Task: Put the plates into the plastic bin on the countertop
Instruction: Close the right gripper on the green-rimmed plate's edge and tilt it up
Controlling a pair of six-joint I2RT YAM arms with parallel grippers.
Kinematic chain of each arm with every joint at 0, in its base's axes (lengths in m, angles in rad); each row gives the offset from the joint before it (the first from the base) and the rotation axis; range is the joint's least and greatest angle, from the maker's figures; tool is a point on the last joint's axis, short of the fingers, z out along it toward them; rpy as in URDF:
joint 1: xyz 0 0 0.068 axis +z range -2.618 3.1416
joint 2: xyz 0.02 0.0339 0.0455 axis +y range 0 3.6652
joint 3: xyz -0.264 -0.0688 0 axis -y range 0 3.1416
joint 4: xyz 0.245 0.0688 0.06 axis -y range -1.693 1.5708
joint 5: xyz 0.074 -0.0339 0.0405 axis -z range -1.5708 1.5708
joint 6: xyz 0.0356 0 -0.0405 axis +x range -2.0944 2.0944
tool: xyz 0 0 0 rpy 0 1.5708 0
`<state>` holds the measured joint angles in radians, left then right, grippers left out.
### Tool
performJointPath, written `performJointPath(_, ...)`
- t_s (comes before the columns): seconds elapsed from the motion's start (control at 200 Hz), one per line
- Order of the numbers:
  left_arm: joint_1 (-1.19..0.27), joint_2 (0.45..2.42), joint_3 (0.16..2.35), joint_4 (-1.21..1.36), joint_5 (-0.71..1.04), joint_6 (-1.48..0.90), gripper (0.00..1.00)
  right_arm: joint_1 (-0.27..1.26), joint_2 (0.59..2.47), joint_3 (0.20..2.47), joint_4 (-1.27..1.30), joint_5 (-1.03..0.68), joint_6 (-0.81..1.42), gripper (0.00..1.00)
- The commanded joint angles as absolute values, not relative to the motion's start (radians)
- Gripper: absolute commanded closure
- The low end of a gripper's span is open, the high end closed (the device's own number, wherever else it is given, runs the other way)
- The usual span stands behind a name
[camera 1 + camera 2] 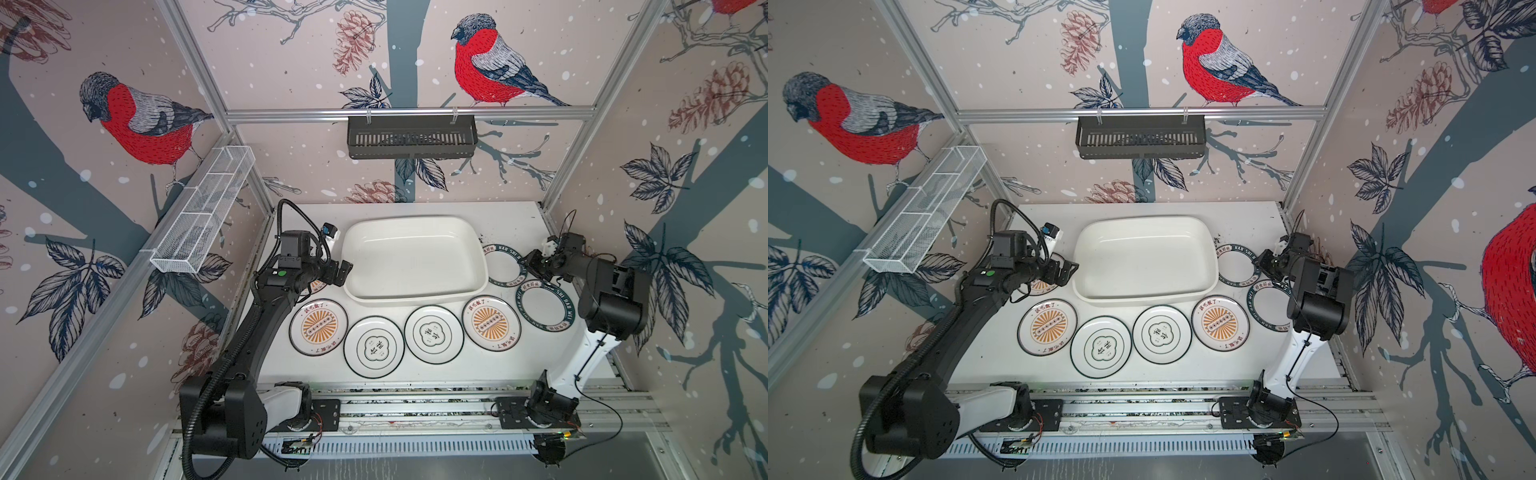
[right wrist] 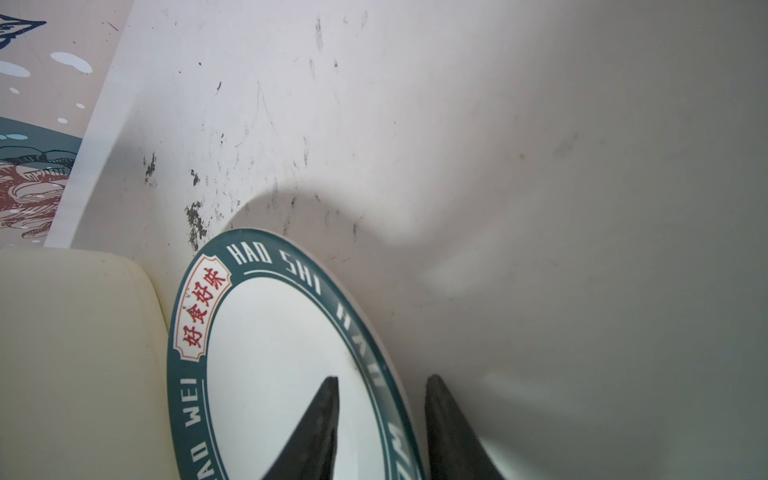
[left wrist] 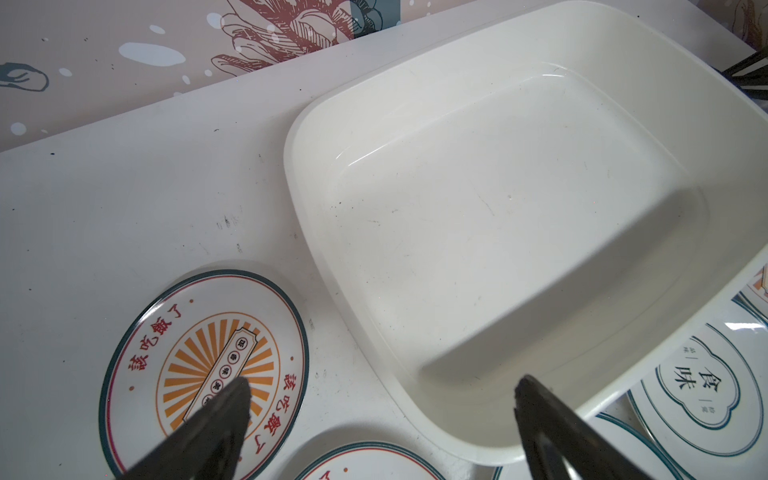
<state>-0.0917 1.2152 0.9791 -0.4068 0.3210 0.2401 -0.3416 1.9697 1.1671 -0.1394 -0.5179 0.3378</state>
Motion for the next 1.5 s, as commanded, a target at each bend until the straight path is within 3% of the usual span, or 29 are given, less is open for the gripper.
performJointPath(0.0, -0.092, 1.207, 0.973, -0.408, 0.341, 0.246, 0.02, -0.341, 1.982, 1.172, -0.160, -0.476, 0.349, 0.65)
performJointPath(0.485, -0.093, 1.203, 0.978, -0.401, 0.360, 0.229, 0.02, -0.358, 1.982, 1.138, -0.065, -0.490, 0.431, 0.85)
performJointPath(1.126, -0.094, 1.202, 0.981, -0.393, 0.358, 0.226, 0.02, -0.368, 2.043, 1.164, -0.008, -0.580, 0.494, 0.76)
performJointPath(1.496, -0.100, 1.188, 0.992, -0.410, 0.358, 0.235, 0.02, -0.397, 2.066, 1.138, 0.058, -0.652, 0.541, 0.88)
